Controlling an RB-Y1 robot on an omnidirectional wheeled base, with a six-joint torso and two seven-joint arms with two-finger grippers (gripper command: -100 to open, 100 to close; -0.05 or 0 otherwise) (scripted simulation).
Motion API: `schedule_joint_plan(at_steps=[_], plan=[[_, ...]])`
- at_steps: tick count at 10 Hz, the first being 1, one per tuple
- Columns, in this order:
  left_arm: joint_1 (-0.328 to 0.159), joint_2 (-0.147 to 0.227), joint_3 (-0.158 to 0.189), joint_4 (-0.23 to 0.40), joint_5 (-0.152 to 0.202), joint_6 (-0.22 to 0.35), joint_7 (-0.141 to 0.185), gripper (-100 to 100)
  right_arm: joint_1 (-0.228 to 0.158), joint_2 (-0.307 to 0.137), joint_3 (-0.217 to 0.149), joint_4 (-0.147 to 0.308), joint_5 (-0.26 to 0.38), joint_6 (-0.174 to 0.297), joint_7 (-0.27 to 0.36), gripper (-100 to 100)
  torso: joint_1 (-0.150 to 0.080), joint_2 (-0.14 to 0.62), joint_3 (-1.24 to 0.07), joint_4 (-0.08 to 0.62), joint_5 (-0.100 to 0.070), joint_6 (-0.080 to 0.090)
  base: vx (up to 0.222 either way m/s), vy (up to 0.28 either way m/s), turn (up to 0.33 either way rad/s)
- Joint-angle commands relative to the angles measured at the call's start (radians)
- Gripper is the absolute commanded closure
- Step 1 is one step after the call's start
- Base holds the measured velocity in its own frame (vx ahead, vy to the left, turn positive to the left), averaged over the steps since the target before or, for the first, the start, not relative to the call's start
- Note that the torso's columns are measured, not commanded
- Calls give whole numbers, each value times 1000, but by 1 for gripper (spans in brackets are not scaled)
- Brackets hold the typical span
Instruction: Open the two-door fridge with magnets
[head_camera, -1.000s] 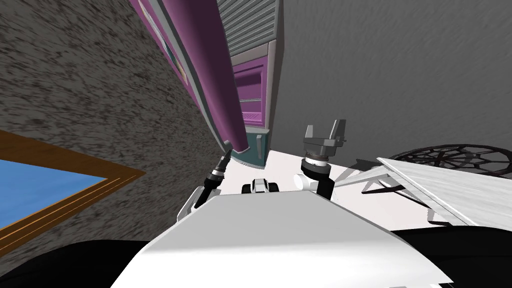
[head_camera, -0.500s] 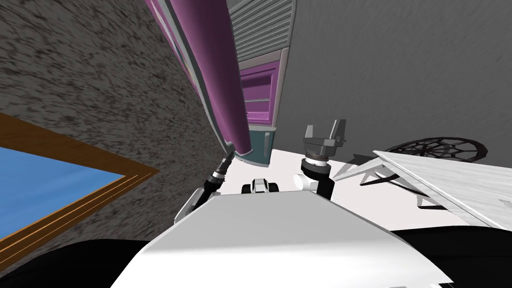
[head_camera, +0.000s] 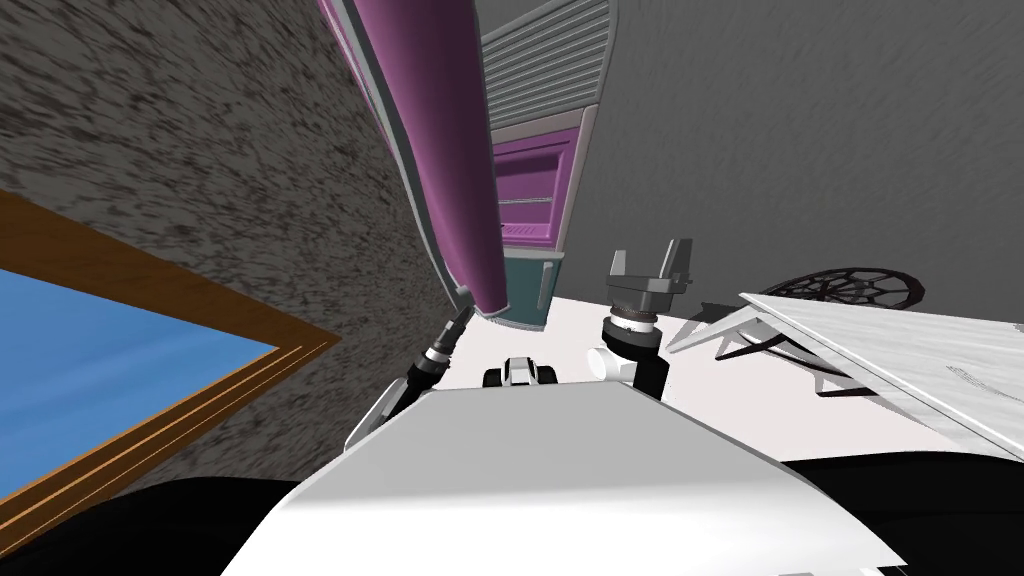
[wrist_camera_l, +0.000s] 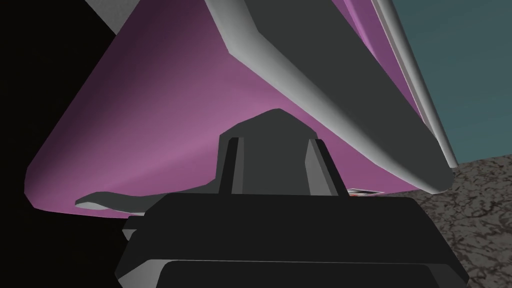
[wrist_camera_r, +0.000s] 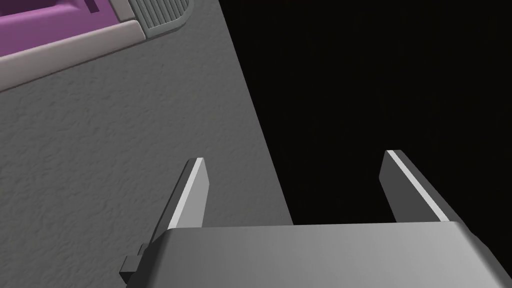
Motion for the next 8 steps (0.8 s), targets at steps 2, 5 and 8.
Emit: schedule_joint_plan(at_steps=[2, 5, 8], plan=[[-2, 33, -3, -35, 5, -33, 17, 100, 0, 0, 0, 0, 0, 0, 0, 0, 3, 2, 0, 1, 1, 0, -74, 235, -63], [17, 51, -29, -28, -3, -31, 22, 100, 0, 0, 0, 0, 0, 0, 0, 0, 0, 9, 5, 3, 0, -1, -76, 239, -65], [25, 82, -48, -40, -8, -65, 32, 100, 0, 0, 0, 0, 0, 0, 0, 0, 3, 8, 7, -3, 4, 0, -10, 243, -94]])
